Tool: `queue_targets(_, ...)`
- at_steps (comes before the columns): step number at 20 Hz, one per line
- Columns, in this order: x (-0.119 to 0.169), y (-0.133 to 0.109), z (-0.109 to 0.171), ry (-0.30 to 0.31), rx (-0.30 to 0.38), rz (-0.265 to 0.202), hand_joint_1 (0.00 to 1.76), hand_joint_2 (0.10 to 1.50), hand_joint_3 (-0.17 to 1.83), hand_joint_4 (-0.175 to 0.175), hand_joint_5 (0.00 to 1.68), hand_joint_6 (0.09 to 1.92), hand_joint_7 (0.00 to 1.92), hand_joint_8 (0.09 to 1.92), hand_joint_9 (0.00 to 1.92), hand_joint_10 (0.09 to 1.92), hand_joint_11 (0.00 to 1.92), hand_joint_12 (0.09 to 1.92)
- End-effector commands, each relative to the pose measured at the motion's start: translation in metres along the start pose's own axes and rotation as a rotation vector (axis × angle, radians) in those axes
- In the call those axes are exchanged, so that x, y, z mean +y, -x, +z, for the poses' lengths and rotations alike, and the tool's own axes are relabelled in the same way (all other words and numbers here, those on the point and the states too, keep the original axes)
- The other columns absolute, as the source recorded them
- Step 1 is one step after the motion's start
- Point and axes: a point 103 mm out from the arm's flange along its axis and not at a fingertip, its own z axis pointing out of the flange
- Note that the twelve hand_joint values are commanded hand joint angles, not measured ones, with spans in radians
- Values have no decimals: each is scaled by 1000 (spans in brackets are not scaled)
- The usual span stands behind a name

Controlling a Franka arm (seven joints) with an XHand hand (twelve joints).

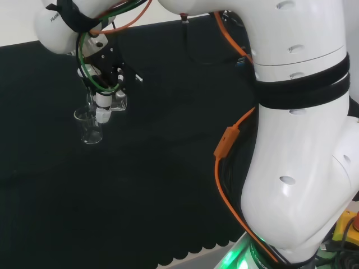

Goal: Pour the water from the handheld beaker into the one on the table.

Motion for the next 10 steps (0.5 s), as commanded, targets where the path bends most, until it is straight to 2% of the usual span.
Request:
queue_targets(1,6,-1,-1,-19,-16,-1,1210,556,762,-106,1391,503,1684,570,1618,462,1434,749)
queue_targets(10,8,9,2,-54,-35,19,1209,557,763,-104,1389,508,1684,575,1618,466,1435,750)
